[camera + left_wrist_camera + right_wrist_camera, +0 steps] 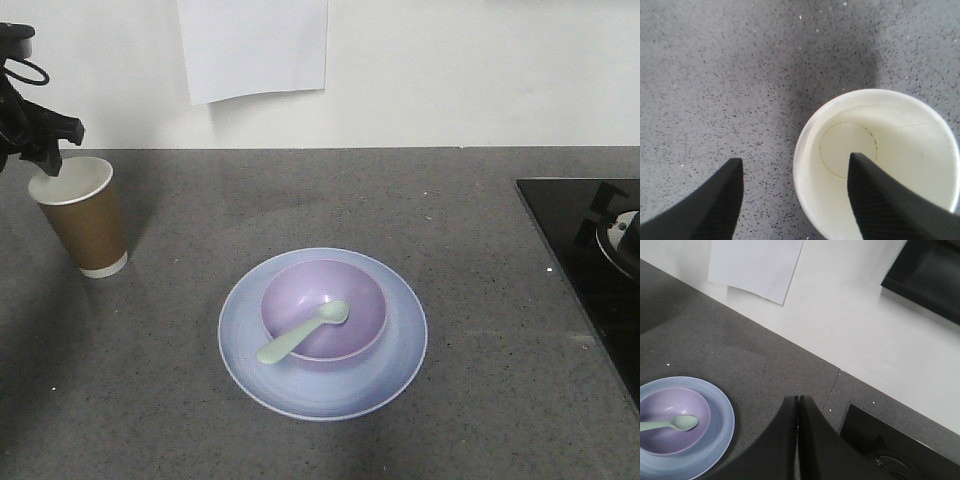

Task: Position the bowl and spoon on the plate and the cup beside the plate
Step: 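Lower the left gripper onto the cup rim and close it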

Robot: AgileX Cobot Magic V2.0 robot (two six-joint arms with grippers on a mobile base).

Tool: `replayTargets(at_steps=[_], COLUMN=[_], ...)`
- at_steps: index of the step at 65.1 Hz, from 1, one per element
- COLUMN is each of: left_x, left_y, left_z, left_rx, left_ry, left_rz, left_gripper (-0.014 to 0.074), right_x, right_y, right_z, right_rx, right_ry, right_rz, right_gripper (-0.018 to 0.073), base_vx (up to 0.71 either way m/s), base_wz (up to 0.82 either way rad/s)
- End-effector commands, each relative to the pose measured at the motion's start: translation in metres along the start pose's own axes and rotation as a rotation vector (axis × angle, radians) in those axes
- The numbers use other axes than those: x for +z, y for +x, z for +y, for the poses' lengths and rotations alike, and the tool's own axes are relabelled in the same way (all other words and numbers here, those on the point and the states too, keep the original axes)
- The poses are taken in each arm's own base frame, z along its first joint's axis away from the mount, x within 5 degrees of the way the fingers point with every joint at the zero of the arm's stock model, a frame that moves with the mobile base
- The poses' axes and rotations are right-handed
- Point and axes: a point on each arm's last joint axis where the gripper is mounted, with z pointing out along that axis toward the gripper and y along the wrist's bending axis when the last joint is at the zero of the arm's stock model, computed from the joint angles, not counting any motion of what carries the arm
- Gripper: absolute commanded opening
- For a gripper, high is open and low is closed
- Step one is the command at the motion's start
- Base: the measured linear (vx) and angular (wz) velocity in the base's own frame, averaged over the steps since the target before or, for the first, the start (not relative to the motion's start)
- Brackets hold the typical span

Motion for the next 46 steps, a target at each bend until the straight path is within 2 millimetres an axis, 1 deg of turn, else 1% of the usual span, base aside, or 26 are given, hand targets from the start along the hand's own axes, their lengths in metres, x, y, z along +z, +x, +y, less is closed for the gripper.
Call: replayTargets(at_steps=[1, 17, 24, 30, 33, 46], left_x=[-0.018, 0.001, 0.007, 0.011, 0.012, 0.012], left_y=[-0.003, -0.005, -0.005, -0.005, -0.005, -0.005], left_z=[0.001, -0.001, -0.002, -0.002, -0.002, -0.002], left_rx=[-0.009, -0.008, -0.007, -0.006, -0.007, -0.005], left_ry=[0.007, 0.012, 0.012, 0.012, 0.012, 0.012], left_rz=[-0.064, -0.022, -0.008, 0.000, 0.001, 0.001], left_gripper=[0.0444, 0.0442, 0.0416, 0.0367, 0.0330, 0.0112], right_x=[-0.008, -0.008, -0.008, -0.008, -0.008, -0.008], right_y=[-0.008, -0.008, -0.008, -0.008, -0.008, -0.008], right_z=[-0.004, -0.004, -0.004, -0.004, -0.004, -0.004], right_rx=[0.002, 0.002, 0.002, 0.002, 0.002, 0.002], right_ry=[0.034, 0.034, 0.034, 0.034, 0.034, 0.034], right_rz=[-0.081, -0.081, -0.080, -0.080, -0.080, -0.081], right_gripper=[-0.0005, -0.0005, -0.0005, -0.0005, -0.0005, -0.0005], base_vx=[0.00, 0.00, 0.00, 0.00, 0.00, 0.00], base_wz=[0.00, 0.00, 0.00, 0.00, 0.00, 0.00])
